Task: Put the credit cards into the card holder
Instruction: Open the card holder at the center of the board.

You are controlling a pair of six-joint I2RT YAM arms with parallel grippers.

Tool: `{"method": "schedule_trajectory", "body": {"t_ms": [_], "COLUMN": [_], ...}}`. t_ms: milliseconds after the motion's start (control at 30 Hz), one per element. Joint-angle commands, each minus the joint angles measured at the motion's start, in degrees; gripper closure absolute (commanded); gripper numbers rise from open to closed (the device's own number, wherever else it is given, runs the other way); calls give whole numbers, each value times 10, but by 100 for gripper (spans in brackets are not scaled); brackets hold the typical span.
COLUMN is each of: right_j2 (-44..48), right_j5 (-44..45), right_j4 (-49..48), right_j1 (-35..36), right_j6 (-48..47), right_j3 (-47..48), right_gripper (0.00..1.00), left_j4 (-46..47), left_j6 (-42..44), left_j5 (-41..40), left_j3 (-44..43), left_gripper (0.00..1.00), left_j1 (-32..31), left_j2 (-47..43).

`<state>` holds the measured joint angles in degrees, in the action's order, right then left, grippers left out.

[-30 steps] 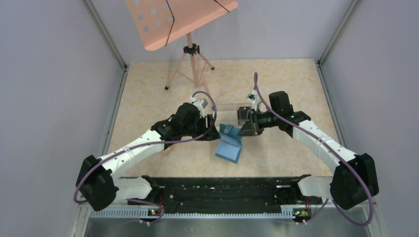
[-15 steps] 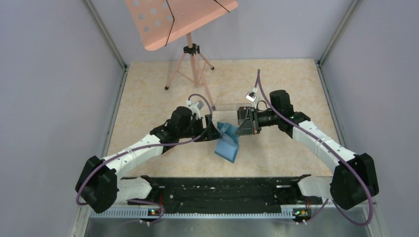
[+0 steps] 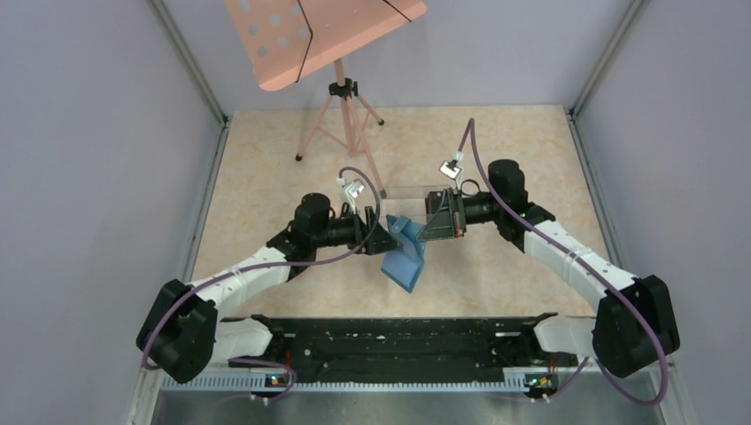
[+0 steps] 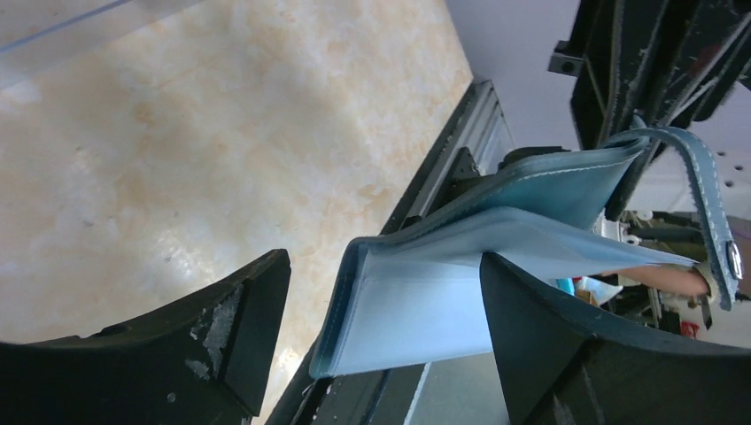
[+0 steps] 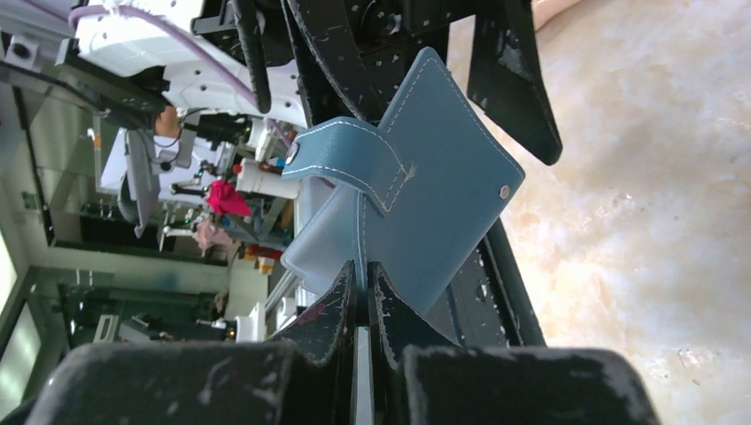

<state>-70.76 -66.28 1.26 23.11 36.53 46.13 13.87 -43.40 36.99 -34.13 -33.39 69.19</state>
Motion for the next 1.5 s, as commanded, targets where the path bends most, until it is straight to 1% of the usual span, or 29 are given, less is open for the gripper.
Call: {"method": "schedule_trajectory", "body": {"t_ms": [0, 133, 367, 533, 633, 700, 733, 767, 800, 833, 900, 933, 967, 1067, 1100, 1167, 1200, 1267, 1333, 1400, 1433, 1467], "right_j2": [26, 27, 22, 15, 8, 4, 2, -1, -1, -3, -6, -7, -9, -12, -13, -16, -17, -13, -5, 6, 10, 12], "right_j5": [-55, -63, -70, -67, -62, -61, -60, -59, -57, -55, -50, -45, -37, -16, -8, 16, 32, 84, 147, 193, 211, 233], "right_j4": [-126, -155, -230, -276, -287, -295, -297, -298, -297, -295, -283, -260, -230, -134, -111, -66, -36, 45, 106, 146, 159, 170], "right_j1": [-1, -1, -1, -1, -1, -1, -1, -2, -1, -1, -1, -1, -1, -1, -1, -1, -1, -1, 0, 1, 6, 13], "right_j6": [76, 98, 154, 188, 194, 200, 201, 200, 200, 198, 189, 177, 144, 68, 49, 10, -18, -79, -128, -162, -175, -186], "right_j3": [-8, -7, -4, -3, -3, -5, -5, -6, -7, -8, -10, -9, -6, 2, 1, 0, 2, 12, 18, 19, 19, 20], "right_gripper": [100, 100, 100, 100, 100, 100, 100, 100, 100, 100, 99, 97, 95, 90, 86, 70, 60, 41, 26, 18, 16, 15], "left_j4": [104, 167, 223, 259, 274, 280, 281, 283, 283, 282, 279, 271, 259, 198, 171, 92, 42, -94, -240, -354, -419, -464], "left_j6": [-2, -31, -66, -99, -114, -121, -125, -129, -132, -135, -140, -141, -140, -120, -110, -81, -62, -12, 32, 65, 75, 82], "left_j5": [77, 103, 125, 142, 143, 141, 140, 138, 136, 135, 129, 124, 118, 105, 100, 82, 68, 28, -23, -65, -80, -90], "left_j3": [7, 24, 46, 60, 71, 78, 81, 84, 85, 86, 85, 84, 81, 63, 56, 35, 19, -25, -78, -126, -150, -174], "left_gripper": [16, 16, 19, 24, 30, 38, 46, 54, 67, 77, 94, 99, 100, 100, 100, 100, 100, 100, 100, 100, 100, 100], "left_j1": [3, 5, 14, 15, 16, 18, 19, 19, 20, 21, 24, 25, 26, 30, 31, 34, 34, 34, 35, 35, 34, 35], "left_j2": [11, 9, 1, -2, -7, -9, -11, -12, -14, -15, -22, -25, -31, -48, -54, -65, -69, -70, -58, -37, -22, -4]}}
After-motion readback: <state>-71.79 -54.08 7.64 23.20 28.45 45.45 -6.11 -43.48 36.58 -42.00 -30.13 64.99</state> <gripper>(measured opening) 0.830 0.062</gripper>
